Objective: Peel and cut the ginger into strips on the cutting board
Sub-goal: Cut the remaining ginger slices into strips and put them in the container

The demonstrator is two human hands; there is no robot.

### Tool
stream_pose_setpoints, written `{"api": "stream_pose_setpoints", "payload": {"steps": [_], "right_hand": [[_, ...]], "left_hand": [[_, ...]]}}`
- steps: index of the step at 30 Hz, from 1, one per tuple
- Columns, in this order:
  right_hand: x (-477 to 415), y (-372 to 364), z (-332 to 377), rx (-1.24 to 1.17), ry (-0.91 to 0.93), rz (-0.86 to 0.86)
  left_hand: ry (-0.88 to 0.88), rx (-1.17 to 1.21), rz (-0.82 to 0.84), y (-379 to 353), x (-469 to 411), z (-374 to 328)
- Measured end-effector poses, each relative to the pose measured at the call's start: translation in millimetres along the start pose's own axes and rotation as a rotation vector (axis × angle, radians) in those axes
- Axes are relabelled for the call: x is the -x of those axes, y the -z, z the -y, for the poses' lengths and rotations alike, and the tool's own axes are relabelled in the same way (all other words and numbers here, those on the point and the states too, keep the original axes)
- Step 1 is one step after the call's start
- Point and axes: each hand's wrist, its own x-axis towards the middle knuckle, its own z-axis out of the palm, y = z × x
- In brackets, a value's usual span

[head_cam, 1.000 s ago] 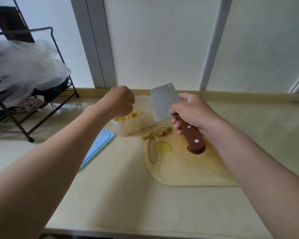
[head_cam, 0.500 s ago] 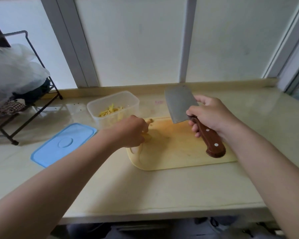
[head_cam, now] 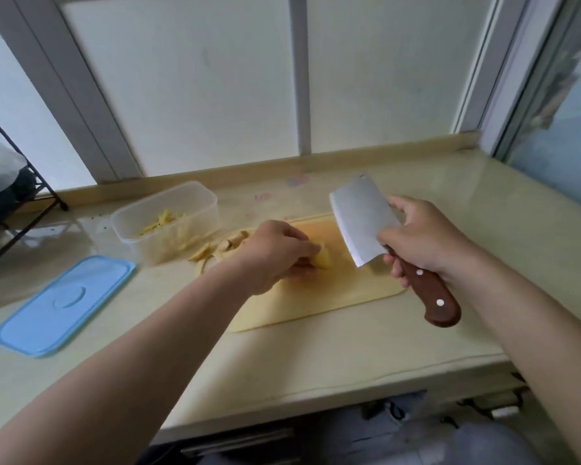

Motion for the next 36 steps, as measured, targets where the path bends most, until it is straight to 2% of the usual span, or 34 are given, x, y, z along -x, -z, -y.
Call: {"api": "stream_pose_setpoints", "payload": {"steps": [1, 2, 4, 5, 9, 11, 14, 24, 31, 36], "right_hand": [[1.2, 4.7, -2.8, 0.04, 0.003, -0.003], [2.1, 9.4, -5.4, 0.081, 0.004, -0.008], [3.2, 17.7, -8.4, 0.166, 0.017, -0.016], [3.5, 20.4, -8.6, 0.212, 0.027, -0.014], [4.4, 16.6, -5.0, 0.364, 0.029, 0.035], [5.0, 10.3, -1.1, 0.415, 0.031, 0.059], [1.3, 2.7, 5.1, 0.442, 0.04, 0.079], [12.1, -2.0, 19.5, 0.66, 0.002, 0.157], [35.9, -10.4, 10.9, 0.728, 0.072, 0.025], [35.0, -14.2, 16.5, 0.797, 0.066, 0.043]], "left_hand": [[-0.009, -0.037, -0.006, -10.3, -2.6, 0.8], [-0.06, -0.185, -0.039, -16.3, -5.1, 1.1], [-0.274, -0.619, -0.126, -17.3, -9.9, 1.3], [-0.389, -0.777, -0.117, -15.4, -10.1, 1.5], [-0.725, -1.065, 0.176, -11.3, -10.6, 13.6], [-0.814, -1.082, 0.21, -10.2, -14.4, 22.7], [-0.893, -1.043, 0.148, -9.6, -21.2, 30.6], [-0.937, -1.014, 0.118, -14.5, -40.3, 30.1], [-1.023, -0.91, 0.077, -10.6, -49.3, 47.6], [-1.041, -0.86, 0.065, -12.7, -52.0, 52.4]]}}
